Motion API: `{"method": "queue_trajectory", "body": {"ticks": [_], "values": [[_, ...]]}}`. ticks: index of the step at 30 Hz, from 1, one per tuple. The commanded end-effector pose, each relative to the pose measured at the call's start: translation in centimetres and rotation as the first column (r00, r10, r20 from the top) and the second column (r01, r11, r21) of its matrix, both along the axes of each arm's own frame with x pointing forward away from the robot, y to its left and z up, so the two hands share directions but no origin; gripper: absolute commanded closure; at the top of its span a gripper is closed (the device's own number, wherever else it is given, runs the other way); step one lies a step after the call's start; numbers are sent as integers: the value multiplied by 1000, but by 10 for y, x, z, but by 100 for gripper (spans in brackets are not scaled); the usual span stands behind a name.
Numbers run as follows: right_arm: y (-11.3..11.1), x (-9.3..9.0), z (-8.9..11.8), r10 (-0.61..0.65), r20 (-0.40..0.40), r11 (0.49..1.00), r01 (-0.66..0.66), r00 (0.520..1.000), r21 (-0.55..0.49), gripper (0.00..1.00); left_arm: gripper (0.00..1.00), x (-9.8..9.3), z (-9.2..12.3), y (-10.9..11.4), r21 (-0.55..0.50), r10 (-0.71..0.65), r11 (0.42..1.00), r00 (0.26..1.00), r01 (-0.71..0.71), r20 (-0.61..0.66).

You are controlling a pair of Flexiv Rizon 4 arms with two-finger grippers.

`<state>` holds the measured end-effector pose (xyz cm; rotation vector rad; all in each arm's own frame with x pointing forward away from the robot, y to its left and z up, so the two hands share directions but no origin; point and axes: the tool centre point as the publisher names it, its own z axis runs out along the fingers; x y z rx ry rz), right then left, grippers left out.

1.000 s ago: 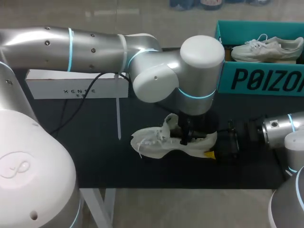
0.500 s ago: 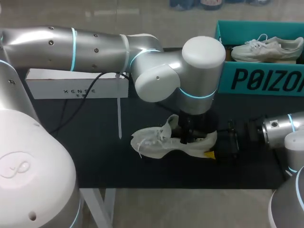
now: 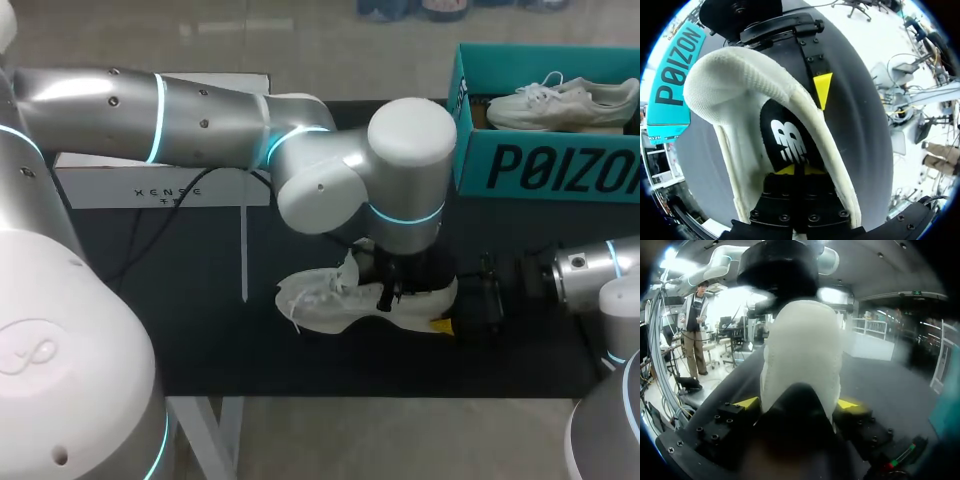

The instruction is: Take the shoe out of the shoebox, open the shoe tongue, remove and reinsert the insole, then place the shoe into the shoebox

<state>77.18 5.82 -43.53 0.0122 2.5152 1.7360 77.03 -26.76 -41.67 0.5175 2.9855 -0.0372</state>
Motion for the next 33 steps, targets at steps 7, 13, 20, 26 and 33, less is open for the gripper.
{"method": "queue_trajectory", "body": {"ticks": [7,13,20,26,33], "values": [[2,0,-2,-2,1,1000,2,1000,-1,100,100,-11,-8,11,-3,35,999,977,-35,212],[2,0,-2,-2,1,1000,2,1000,-1,100,100,-13,4,13,-9,35,999,964,-34,265],[2,0,-2,-2,1,1000,2,1000,-1,100,100,-13,18,12,-38,44,999,956,-35,289],[2,0,-2,-2,1,1000,2,1000,-1,100,100,-10,33,13,-58,63,997,947,-47,315],[2,0,-2,-2,1,1000,2,1000,-1,100,100,-7,56,15,-78,81,995,929,-56,362]]}}
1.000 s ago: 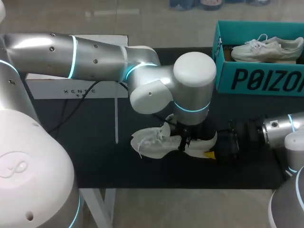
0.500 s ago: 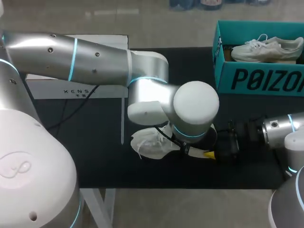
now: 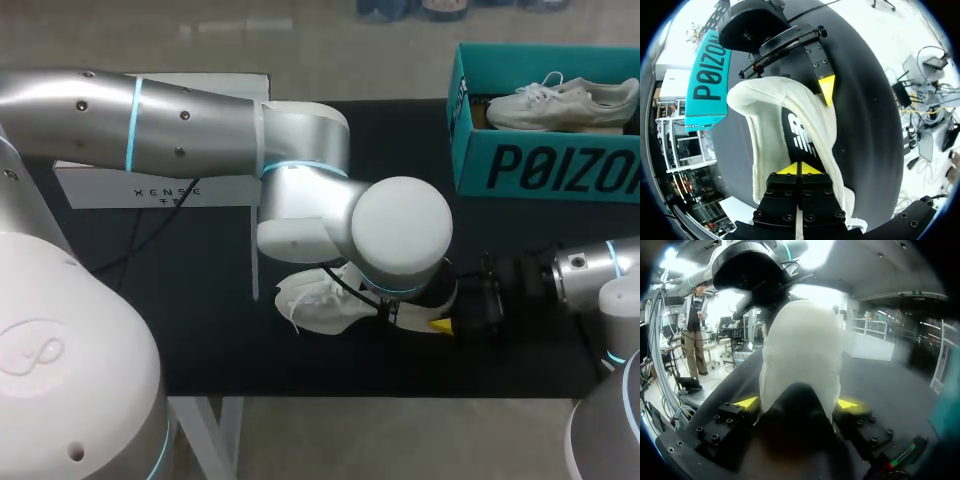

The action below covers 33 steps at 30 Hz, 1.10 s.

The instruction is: Take the shoe out of the shoebox, open the shoe tongue, remove and reinsert the insole, then place the shoe into the shoebox

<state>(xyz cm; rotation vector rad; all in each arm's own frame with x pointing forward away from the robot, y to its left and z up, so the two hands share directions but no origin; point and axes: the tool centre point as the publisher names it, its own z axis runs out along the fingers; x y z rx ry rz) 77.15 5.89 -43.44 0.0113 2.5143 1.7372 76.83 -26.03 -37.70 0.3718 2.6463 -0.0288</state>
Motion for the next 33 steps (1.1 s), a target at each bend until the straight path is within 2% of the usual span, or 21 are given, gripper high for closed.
{"method": "queue_trajectory", "body": {"ticks": [1,7,14,33], "values": [[2,1,-3,-3,1,1000,3,1000,-2,100,100,-4,20,8,-7,6,1000,1000,-6,29],[2,1,-3,-3,1,1000,3,1000,-2,100,100,-4,41,13,-20,13,1000,999,-12,53],[2,1,-3,-3,1,1000,3,1000,-2,100,100,-7,49,16,-37,27,999,999,-26,35],[2,1,-3,-3,1,1000,3,1000,-2,100,100,-9,18,1,-20,19,1000,986,-22,-167]]}}
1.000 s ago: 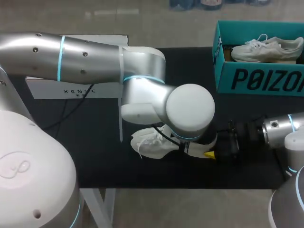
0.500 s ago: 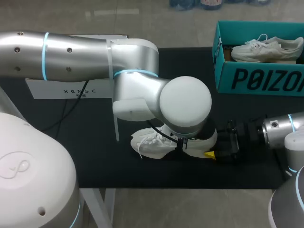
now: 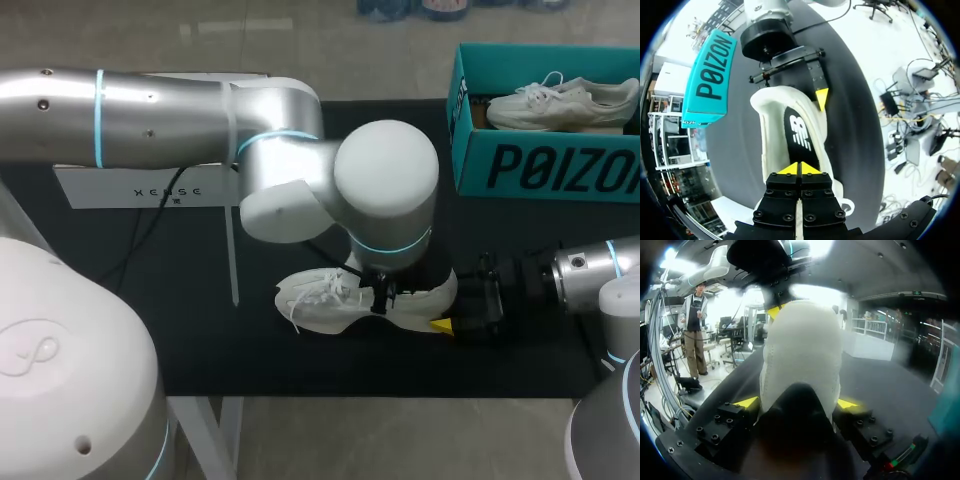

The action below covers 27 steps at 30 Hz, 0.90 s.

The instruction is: Take the shoe out of the shoebox, open the shoe tongue, remove and reinsert the insole, then place the shoe into the shoebox

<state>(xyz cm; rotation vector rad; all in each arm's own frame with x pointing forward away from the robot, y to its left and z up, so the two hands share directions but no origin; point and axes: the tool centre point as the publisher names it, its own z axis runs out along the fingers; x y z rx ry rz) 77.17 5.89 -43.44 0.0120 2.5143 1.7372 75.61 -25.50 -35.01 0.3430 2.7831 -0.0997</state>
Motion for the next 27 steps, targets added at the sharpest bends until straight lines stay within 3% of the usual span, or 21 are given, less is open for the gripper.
{"method": "queue_trajectory", "body": {"ticks": [1,4,9,14,17,19,27], "values": [[2,0,-3,-2,1,1000,2,1000,-2,100,100,2,-11,-4,13,2,1000,999,-1,-39],[2,0,-3,-2,1,1000,2,1000,-2,100,100,0,-15,-6,19,1,1000,998,0,-66],[2,0,-3,-2,1,1000,2,1000,-2,100,60,-3,-14,-10,19,-6,1000,998,8,-68],[2,0,-3,-2,1,1000,2,1000,-2,100,51,-2,-13,-10,16,-2,1000,998,3,-59],[2,0,-3,-2,1,1000,2,1000,-2,100,54,-1,-13,-12,17,-4,1000,998,5,-58],[2,0,-3,-2,1,1000,2,1000,-2,100,63,-1,-15,-13,17,-6,1000,998,7,-61],[2,0,-3,-2,1,1000,2,1000,-2,100,63,2,-38,-19,7,-13,1000,996,14,-88]]}}
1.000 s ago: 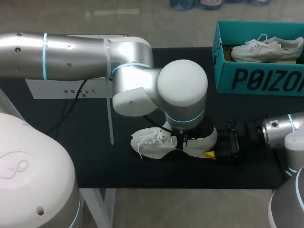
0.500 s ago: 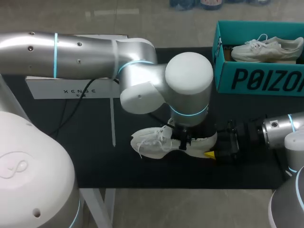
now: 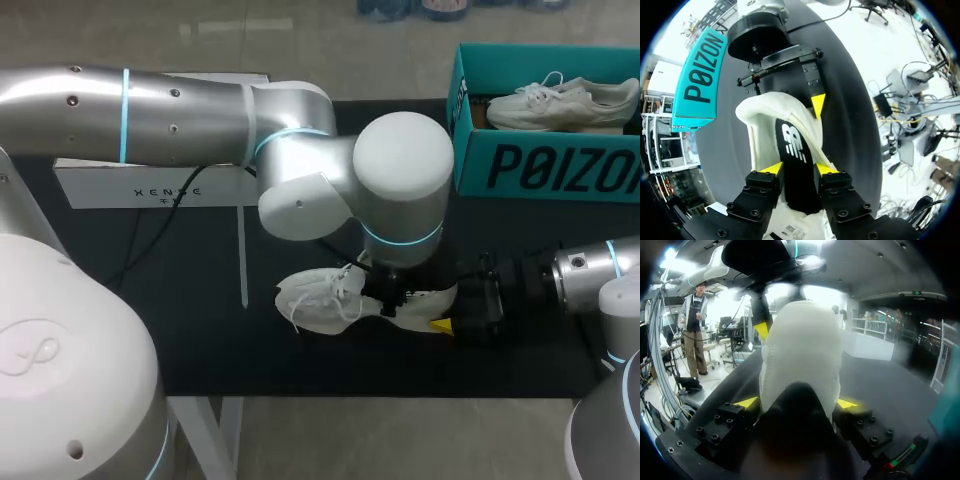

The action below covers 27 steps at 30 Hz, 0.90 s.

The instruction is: Take the shoe out of the shoebox, open the shoe tongue, remove and reinsert the insole, then place the shoe into the shoebox

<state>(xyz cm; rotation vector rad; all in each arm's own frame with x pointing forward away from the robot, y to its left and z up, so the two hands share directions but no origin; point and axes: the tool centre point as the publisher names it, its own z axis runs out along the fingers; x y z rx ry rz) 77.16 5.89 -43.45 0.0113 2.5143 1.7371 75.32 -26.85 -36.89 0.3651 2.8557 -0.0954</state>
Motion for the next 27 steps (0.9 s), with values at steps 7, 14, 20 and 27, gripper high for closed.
{"method": "queue_trajectory", "body": {"ticks": [7,14,20,27], "values": [[2,1,-3,-3,0,1000,3,1000,-2,100,62,14,-56,-14,-11,11,1000,998,-12,-64],[2,1,-3,-3,0,1000,3,1000,-2,100,89,10,-83,-21,-23,2,1000,998,-3,-58],[2,1,-3,-3,0,1000,3,1000,-2,100,100,9,-79,-17,-10,-6,1000,1000,6,9],[2,1,-3,-3,0,1000,3,1000,-2,100,100,13,-64,-7,-11,23,1000,998,-22,65]]}}
